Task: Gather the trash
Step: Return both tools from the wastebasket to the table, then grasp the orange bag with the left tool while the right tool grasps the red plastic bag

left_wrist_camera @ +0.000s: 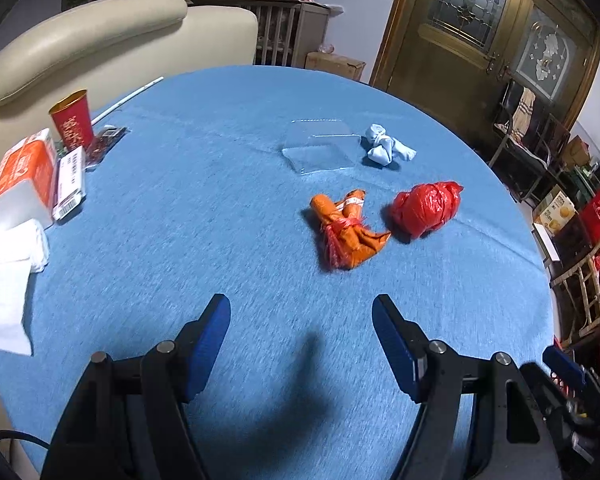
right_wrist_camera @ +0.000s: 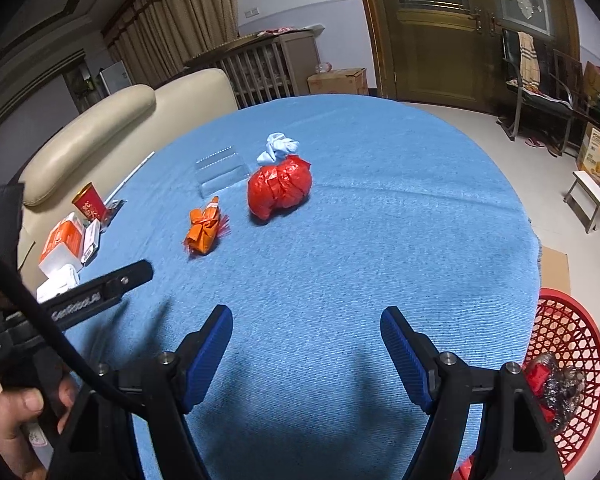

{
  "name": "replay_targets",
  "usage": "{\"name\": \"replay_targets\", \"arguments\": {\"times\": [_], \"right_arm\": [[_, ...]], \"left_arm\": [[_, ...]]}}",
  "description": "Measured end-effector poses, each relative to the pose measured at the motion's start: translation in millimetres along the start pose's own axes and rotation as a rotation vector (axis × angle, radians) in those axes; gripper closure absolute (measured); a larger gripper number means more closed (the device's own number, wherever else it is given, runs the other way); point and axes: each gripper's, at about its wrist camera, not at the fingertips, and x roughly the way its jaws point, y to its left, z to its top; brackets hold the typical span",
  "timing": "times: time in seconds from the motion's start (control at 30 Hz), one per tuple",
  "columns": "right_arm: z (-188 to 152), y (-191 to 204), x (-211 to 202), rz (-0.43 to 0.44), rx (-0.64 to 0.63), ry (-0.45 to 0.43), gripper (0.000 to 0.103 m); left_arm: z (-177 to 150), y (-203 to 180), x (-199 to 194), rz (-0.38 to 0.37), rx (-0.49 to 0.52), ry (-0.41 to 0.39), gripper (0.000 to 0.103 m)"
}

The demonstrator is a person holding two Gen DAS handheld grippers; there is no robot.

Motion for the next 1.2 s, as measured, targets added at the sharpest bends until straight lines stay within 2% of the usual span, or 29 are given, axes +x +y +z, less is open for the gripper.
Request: {"name": "replay_targets", "arguments": {"times": [0.3,0.63,0.73,0.8,0.87,0.93,1.2], "right_arm": [[-1.0,-6.9,2.7,0.003,0.014,0.005,0.024],[1.1,-19.3,10.0,0.003,0.036,0.019,0.024],[3.8,-18.3,13.0,0.003,0.032,0.021,0.024],[6.2,-17.1,14.9,0.004,0.027,0.021,0.024],[8.9,-15.3,17.3,0.003,0.020,0.022,0.024],[13.0,-13.2,21.1,0.005,0.015,0.021,0.024],[50.1,4.2,50.6,0.013,-0.028,-0.005,0.024]], "left_arm": [[26.8,-24.3,32.6,-0.024,0.029,0.026,0.029],[46.2,-28.9,75.1,0.009,0.006,0.074,0.029],[46.8,-27.9,78.8,0.016,0.028,0.076,0.055],[45.8,-23.2,77.9,0.000,0.029,0.075,0.057],[43.7,-17.8,73.8,-0.004,0.028,0.070,0.065],[40.7,-10.7,67.0,-0.008,0.027,0.064,0.078],[35.2,13.2,52.5,-0.003,0.003,0.053,0.080]]}}
